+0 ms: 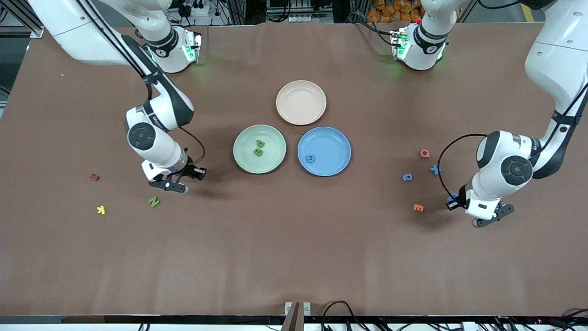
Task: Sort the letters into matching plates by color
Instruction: 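Carry the green n onto the green plate and open the right gripper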
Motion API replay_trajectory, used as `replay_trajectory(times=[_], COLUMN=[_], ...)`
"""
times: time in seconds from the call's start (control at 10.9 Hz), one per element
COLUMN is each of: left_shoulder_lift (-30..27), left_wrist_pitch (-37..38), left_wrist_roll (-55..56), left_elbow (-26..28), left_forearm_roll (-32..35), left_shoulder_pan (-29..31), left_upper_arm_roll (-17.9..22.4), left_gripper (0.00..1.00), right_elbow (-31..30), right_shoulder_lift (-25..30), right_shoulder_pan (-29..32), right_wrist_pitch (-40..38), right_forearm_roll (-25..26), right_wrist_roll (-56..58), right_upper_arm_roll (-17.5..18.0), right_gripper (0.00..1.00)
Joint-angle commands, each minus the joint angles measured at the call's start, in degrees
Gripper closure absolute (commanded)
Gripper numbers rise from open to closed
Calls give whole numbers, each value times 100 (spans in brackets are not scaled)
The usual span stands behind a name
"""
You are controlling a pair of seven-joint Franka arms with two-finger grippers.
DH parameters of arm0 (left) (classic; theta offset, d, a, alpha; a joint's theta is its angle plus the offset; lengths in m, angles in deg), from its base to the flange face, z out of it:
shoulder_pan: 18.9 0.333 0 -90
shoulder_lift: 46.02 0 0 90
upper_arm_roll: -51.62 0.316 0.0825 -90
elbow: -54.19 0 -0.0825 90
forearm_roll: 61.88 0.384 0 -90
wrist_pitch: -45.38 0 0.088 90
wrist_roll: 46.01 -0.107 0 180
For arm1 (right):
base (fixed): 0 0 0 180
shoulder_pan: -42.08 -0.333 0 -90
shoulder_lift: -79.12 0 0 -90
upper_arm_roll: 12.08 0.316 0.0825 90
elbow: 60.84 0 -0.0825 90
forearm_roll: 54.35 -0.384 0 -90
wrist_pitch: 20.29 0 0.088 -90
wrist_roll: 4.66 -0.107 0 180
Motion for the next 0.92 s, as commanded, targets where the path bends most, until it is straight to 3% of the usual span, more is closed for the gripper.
replay_trajectory(times=[0.0, 0.46, 0.74, 0.83], left_shoulder_lift=[-299, -817, -906, -941], left_wrist_pitch=[403, 1273, 1783, 1932], left_wrist_roll=[76, 454, 1006, 1191], left_elbow=[62, 88, 62, 44], left_forearm_roll=[39, -198, -207, -207], left_shoulder_pan=[33, 77, 68, 59], left_upper_arm_roll=[-281, -976, -1590, -1784], left_gripper=[100, 100, 100, 100], right_elbow=[-27, 122, 192, 192], right_shoulder_lift=[279, 306, 244, 244], right_shoulder_pan=[-758, -2017, -2230, -2256], right_wrist_pitch=[-151, -159, -159, -159], right_forearm_roll=[-659, -1162, -1162, -1153], right_wrist_roll=[-587, -1344, -1486, -1434], right_upper_arm_roll=[-20, -90, -90, -90], right_gripper=[78, 77, 75, 63])
